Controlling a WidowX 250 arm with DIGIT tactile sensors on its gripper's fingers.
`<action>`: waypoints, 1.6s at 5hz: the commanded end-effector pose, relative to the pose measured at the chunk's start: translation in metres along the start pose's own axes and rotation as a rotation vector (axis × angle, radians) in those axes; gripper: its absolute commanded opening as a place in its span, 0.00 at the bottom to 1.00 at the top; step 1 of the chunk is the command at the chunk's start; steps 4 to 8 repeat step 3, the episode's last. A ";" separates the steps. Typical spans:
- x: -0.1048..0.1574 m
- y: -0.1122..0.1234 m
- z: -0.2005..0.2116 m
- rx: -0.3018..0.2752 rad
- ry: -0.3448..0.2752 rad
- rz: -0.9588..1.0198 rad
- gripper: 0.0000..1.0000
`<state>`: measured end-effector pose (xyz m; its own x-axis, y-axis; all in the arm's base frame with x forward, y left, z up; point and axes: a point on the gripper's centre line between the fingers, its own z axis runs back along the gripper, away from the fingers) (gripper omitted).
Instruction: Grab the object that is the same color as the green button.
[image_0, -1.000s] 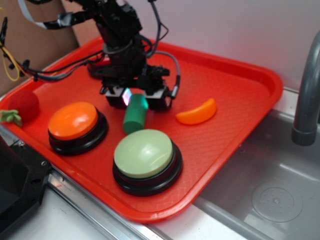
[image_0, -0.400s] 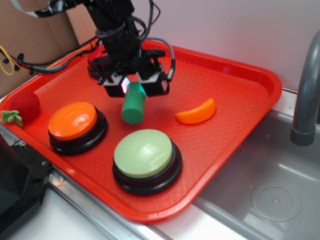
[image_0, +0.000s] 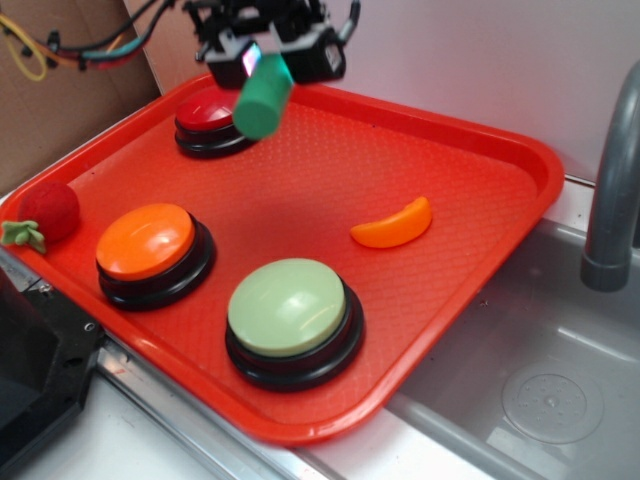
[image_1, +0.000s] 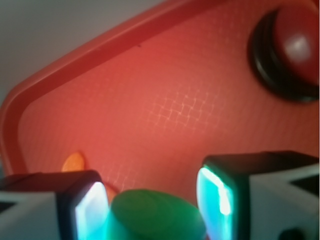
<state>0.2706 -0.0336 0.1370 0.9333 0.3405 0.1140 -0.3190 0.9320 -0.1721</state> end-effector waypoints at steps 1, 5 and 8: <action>0.012 -0.008 0.072 0.113 -0.076 -0.344 0.00; 0.014 -0.005 0.069 0.188 0.013 -0.451 0.00; 0.014 -0.005 0.069 0.188 0.013 -0.451 0.00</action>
